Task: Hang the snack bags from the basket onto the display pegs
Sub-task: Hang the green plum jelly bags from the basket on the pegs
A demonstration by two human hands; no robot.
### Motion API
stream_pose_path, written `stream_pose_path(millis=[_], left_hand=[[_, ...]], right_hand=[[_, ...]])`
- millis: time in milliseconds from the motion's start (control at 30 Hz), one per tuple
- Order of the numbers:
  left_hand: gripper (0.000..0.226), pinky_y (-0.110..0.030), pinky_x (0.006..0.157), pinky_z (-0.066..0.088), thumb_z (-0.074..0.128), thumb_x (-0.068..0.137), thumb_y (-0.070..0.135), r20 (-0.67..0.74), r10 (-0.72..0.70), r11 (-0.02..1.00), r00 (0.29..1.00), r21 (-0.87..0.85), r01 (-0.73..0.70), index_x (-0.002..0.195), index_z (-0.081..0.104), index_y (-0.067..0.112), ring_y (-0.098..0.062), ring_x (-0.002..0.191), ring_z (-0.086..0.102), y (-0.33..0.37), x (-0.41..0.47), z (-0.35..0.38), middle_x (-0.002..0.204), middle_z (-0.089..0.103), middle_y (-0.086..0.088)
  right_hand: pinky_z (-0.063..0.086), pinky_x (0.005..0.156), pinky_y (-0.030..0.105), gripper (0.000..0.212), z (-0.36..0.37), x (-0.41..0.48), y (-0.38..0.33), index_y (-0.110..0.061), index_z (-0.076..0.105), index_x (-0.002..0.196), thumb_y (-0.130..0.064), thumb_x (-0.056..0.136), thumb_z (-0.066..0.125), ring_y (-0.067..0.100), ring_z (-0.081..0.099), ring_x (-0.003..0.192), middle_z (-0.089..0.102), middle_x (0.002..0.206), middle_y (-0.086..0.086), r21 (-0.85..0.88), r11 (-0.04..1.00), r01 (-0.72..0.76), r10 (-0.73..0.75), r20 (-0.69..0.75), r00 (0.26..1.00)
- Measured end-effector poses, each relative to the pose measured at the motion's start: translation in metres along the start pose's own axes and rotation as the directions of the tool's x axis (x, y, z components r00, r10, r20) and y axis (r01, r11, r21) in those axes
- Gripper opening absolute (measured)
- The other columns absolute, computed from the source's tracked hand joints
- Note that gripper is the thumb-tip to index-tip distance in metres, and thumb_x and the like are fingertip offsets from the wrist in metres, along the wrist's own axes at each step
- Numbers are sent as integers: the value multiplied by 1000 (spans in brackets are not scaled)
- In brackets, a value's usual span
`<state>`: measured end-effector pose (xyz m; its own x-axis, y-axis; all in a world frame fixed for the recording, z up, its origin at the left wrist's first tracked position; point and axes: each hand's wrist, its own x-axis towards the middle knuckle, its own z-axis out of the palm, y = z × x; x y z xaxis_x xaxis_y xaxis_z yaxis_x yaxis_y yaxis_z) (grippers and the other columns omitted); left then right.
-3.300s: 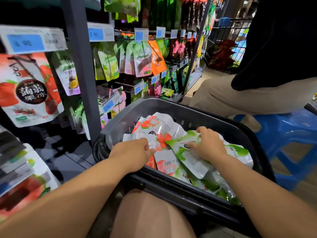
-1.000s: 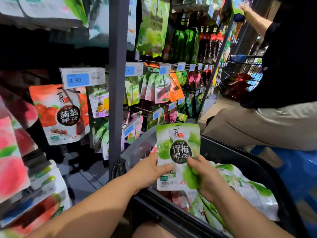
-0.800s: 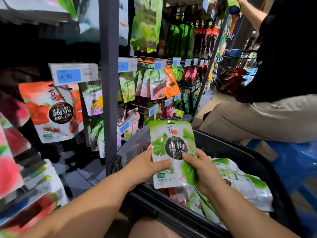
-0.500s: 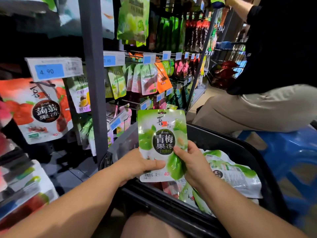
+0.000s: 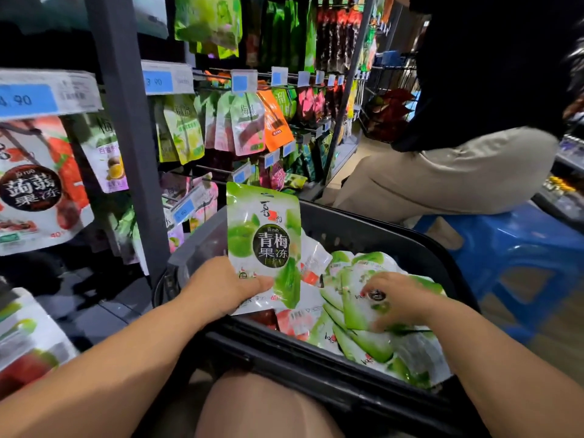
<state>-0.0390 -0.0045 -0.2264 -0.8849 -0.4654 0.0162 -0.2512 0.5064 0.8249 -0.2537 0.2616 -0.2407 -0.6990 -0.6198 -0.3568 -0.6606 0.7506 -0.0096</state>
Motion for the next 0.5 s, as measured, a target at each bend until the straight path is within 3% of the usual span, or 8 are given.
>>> stream_pose_path(millis=[100, 233, 333, 433, 500], left_hand=[[14, -22, 68, 43, 79, 77, 44, 8, -31, 999, 999, 42, 30, 78, 66, 38, -6, 83, 63, 2, -1, -1, 84, 70, 19], [13, -23, 67, 42, 78, 77, 44, 16, -40, 998, 999, 39, 39, 77, 68, 36, -4, 78, 62, 1, -2, 0, 78, 69, 19], [17, -27, 69, 45, 77, 77, 48, 23, -61, 995, 998, 81, 59, 77, 69, 32, -8, 74, 62, 1, -2, 0, 71, 68, 16], [28, -34, 86, 52, 75, 76, 53, 32, -80, 989, 996, 131, 75, 91, 73, 29, -15, 87, 66, 1, -1, -1, 88, 74, 9], [30, -35, 89, 52, 75, 76, 54, 39, -90, 989, 995, 123, 85, 92, 74, 28, -15, 87, 67, 0, -1, -1, 90, 75, 8]], right_hand=[[20, 118, 53, 92, 4, -1, 1, -47, 37, 141, -61, 62, 83, 16, 24, 144, 26, 154, -18, -61, 998, -4, 8, 60, 998], [29, 114, 48, 100, -2, -3, -4, -44, 33, 146, -59, 62, 85, 16, 28, 143, 26, 155, -17, -41, 999, -12, 15, 68, 998], [40, 106, 41, 89, -1, -6, -8, -45, 41, 140, -61, 63, 82, 14, 41, 134, 37, 148, -17, -28, 999, -19, 18, -19, 1000], [47, 96, 33, 71, 0, -6, -15, -45, 50, 132, -60, 68, 76, 10, 52, 122, 52, 137, -19, 34, 998, -48, 52, -128, 990], [49, 89, 28, 57, 0, -5, -21, -42, 57, 128, -57, 75, 72, 10, 57, 115, 58, 130, -19, 95, 993, -69, 83, -155, 984]])
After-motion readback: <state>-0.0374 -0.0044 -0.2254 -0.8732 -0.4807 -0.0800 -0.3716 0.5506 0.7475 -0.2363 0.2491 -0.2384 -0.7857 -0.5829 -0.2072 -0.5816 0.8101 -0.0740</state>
